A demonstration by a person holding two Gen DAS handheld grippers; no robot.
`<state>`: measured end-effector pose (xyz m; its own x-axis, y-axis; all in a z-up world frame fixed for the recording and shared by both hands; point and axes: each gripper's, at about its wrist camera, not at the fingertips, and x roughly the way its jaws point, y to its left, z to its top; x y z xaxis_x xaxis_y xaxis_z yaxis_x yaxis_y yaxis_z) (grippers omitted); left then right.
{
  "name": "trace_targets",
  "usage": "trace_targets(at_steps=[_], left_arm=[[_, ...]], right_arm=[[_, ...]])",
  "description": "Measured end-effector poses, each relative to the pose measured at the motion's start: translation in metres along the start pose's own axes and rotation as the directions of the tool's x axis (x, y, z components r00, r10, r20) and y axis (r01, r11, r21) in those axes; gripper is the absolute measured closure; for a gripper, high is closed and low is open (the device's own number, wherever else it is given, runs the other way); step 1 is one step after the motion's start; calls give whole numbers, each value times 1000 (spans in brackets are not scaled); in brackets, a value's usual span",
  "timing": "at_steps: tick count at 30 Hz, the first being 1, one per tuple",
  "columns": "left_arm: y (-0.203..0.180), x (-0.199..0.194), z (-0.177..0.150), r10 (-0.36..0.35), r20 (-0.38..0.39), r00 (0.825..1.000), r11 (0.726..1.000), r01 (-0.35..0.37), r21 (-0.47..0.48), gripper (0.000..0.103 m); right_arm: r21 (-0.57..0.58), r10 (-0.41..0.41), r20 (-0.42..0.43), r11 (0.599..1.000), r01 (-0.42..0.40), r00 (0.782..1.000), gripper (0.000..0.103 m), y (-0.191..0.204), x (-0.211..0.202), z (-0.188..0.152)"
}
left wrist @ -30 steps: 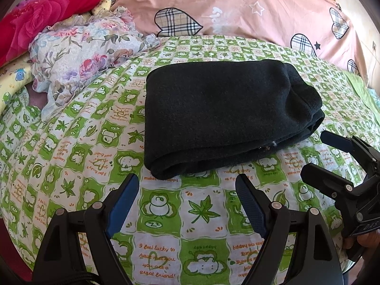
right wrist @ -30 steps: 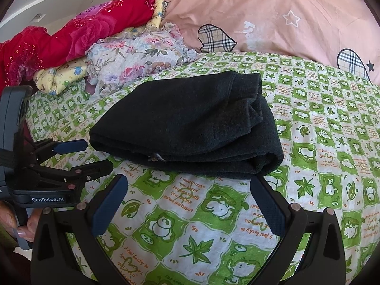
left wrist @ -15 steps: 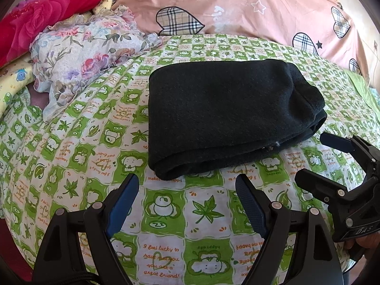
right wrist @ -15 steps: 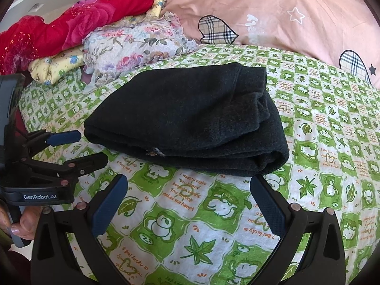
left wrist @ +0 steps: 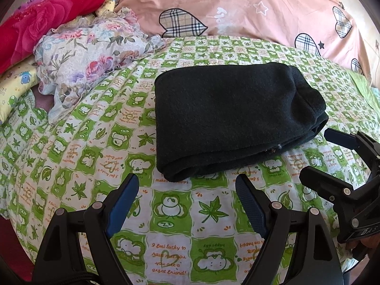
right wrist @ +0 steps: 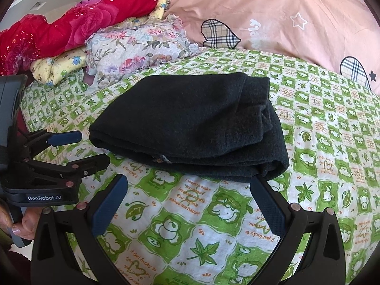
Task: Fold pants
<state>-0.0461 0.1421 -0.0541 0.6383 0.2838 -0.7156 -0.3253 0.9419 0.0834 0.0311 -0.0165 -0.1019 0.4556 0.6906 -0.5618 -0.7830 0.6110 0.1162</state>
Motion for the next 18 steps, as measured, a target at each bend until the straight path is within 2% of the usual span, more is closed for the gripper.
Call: trace_targets(at_steps=[18], left_arm=[[4, -9, 2, 11, 12, 1000, 1000, -12, 9, 19]], right_arm=[[-5, -21, 16, 1000, 22, 1000, 0, 3, -12, 10]])
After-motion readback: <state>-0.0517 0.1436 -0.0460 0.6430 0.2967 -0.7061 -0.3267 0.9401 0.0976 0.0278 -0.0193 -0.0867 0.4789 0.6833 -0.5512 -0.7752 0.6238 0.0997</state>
